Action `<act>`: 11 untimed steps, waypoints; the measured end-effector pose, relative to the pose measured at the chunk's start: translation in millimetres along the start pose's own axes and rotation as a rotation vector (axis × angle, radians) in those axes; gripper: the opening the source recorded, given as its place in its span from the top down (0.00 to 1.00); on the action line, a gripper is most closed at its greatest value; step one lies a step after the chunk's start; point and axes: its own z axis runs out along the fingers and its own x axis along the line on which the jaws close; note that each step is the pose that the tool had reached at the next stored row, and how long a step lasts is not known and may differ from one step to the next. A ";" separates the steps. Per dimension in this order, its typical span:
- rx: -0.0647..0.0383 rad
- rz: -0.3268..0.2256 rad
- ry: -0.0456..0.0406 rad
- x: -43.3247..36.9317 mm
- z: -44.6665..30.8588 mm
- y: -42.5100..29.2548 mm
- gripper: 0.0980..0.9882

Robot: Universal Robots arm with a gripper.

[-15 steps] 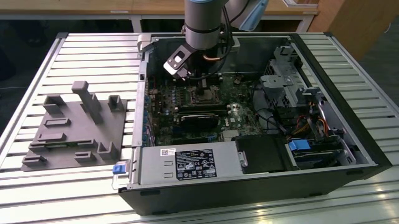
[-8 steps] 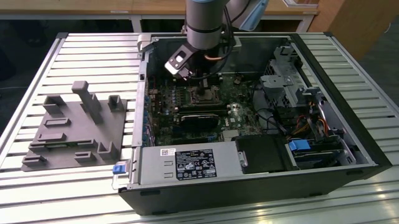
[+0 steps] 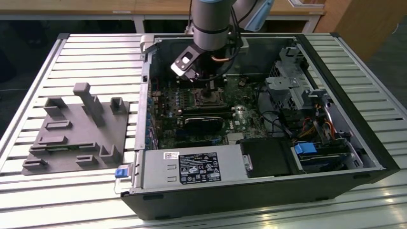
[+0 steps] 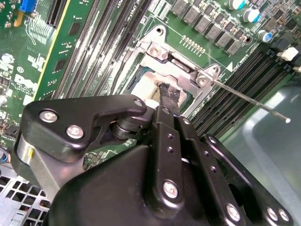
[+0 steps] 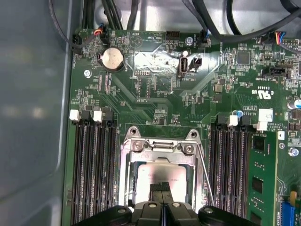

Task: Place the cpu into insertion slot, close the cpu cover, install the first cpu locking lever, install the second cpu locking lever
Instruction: 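Close the cpu cover, then install the first cpu locking lever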

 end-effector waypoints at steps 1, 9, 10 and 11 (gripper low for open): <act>0.000 0.000 0.0000 0.0 0.0 0.7 0.99; 0.000 0.000 0.0000 -0.1 0.0 3.0 0.99; 0.000 0.000 0.0000 0.0 -0.1 3.0 0.99; 0.000 0.000 0.0000 -0.1 -0.3 3.0 0.99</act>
